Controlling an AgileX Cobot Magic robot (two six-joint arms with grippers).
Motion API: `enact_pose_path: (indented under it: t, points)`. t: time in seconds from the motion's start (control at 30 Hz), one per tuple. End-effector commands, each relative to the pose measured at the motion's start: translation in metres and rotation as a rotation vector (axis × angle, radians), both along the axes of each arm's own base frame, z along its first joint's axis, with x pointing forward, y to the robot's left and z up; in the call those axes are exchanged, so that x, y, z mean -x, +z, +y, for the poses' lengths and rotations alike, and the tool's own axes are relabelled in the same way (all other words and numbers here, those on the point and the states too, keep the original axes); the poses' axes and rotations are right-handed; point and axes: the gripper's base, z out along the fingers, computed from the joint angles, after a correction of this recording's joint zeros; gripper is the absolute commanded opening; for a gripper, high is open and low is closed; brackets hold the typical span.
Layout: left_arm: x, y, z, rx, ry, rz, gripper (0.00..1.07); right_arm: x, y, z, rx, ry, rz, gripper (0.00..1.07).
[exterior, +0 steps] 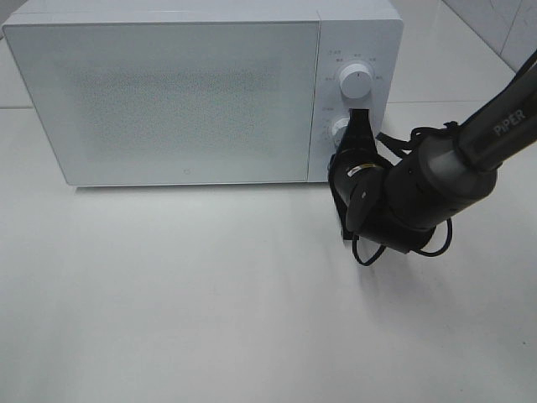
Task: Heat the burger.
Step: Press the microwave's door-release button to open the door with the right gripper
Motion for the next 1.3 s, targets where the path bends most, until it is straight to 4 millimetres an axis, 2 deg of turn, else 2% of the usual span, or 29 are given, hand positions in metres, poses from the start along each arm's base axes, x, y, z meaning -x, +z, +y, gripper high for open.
enact_pose_path:
  t: [0.03,0.43,0.67,0.87,1.3]
  points:
    - [0.003,0.000,-0.001,0.006,-0.001,-0.026,0.98,-0.011,0.010,0.003,0.014,0.002,-0.086,0.00]
    - [0.003,0.000,-0.001,0.006,-0.001,-0.026,0.98,-0.021,0.024,0.002,0.068,-0.033,-0.243,0.00]
    - [0.003,0.000,-0.001,0.006,-0.001,-0.026,0.98,-0.036,0.030,0.007,0.077,-0.048,-0.308,0.00]
    - [0.003,0.000,-0.001,0.006,-0.001,-0.026,0.98,-0.048,0.037,0.002,0.104,-0.060,-0.326,0.00]
    - [0.003,0.000,-0.001,0.006,-0.001,-0.026,0.98,-0.047,0.033,0.004,0.086,-0.041,-0.270,0.00]
